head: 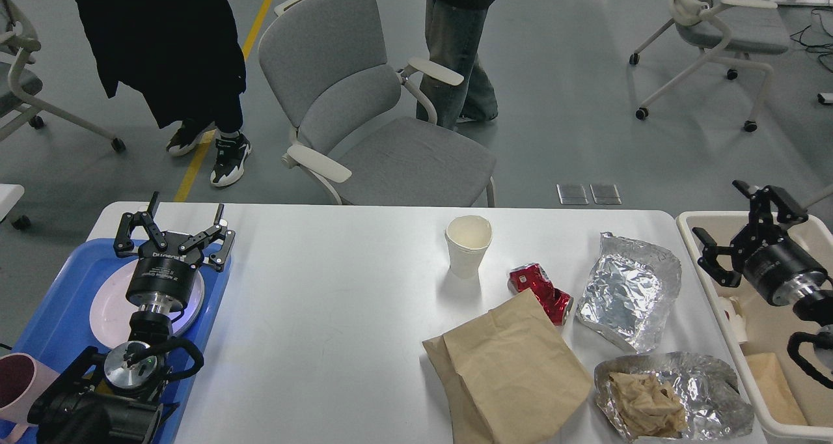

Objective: Tidy desktop
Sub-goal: 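Raise the right gripper up and away from the foil package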

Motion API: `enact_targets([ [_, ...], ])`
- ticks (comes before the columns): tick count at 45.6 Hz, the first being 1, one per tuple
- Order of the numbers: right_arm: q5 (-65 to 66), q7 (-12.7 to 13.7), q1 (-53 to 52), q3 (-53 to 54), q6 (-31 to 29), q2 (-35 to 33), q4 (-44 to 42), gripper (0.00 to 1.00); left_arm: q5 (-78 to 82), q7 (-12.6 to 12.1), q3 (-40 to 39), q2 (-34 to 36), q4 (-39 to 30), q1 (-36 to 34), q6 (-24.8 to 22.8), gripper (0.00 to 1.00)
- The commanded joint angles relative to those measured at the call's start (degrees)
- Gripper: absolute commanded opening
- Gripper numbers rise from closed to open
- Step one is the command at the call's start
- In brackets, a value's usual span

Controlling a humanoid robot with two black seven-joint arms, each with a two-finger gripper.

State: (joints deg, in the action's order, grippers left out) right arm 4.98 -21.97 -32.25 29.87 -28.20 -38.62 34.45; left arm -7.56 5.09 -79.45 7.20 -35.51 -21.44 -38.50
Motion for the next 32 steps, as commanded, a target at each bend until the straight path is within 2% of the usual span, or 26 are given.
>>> enact_targets([
  [1, -0.49, -0.26, -8.86, -18.41, -0.63, -4.53, 1.40, 1.00, 0.00, 0.00, 0.00, 0.00, 0.00, 0.00, 0.00, 0.96],
  [7, -0.14, -0.09, -23.10, -40.46, -0.45, -5.50, 1.67, 1.00, 0.00, 0.00, 0.00, 0.00, -0.08, 0.00, 0.00, 0.96],
  [16, -0.49, -0.09, -47.44, -79.93, -0.89, 1.88, 4.12, 1.00, -0.09, 0.00, 0.00, 0.00, -0.08, 0.00, 0.00, 0.96],
  [23, -0.58, -0.17, -58.61, -96.21, -2.56, 5.65, 11.94, 1.00, 0.00, 0.00, 0.00, 0.00, -0.08, 0.00, 0.00, 0.96],
  [26, -0.58, -0.17, -64.58, -102.88, -5.54, 8.47, 16.42, 1.00, 0.00, 0.00, 0.00, 0.00, -0.08, 0.00, 0.00, 0.96],
  [32, 0.29, 0.53, -73.56, -113.00, -16.52, 15.93, 20.56, 1.00, 0.00, 0.00, 0.00, 0.00, 0.00, 0.00, 0.00, 0.96],
])
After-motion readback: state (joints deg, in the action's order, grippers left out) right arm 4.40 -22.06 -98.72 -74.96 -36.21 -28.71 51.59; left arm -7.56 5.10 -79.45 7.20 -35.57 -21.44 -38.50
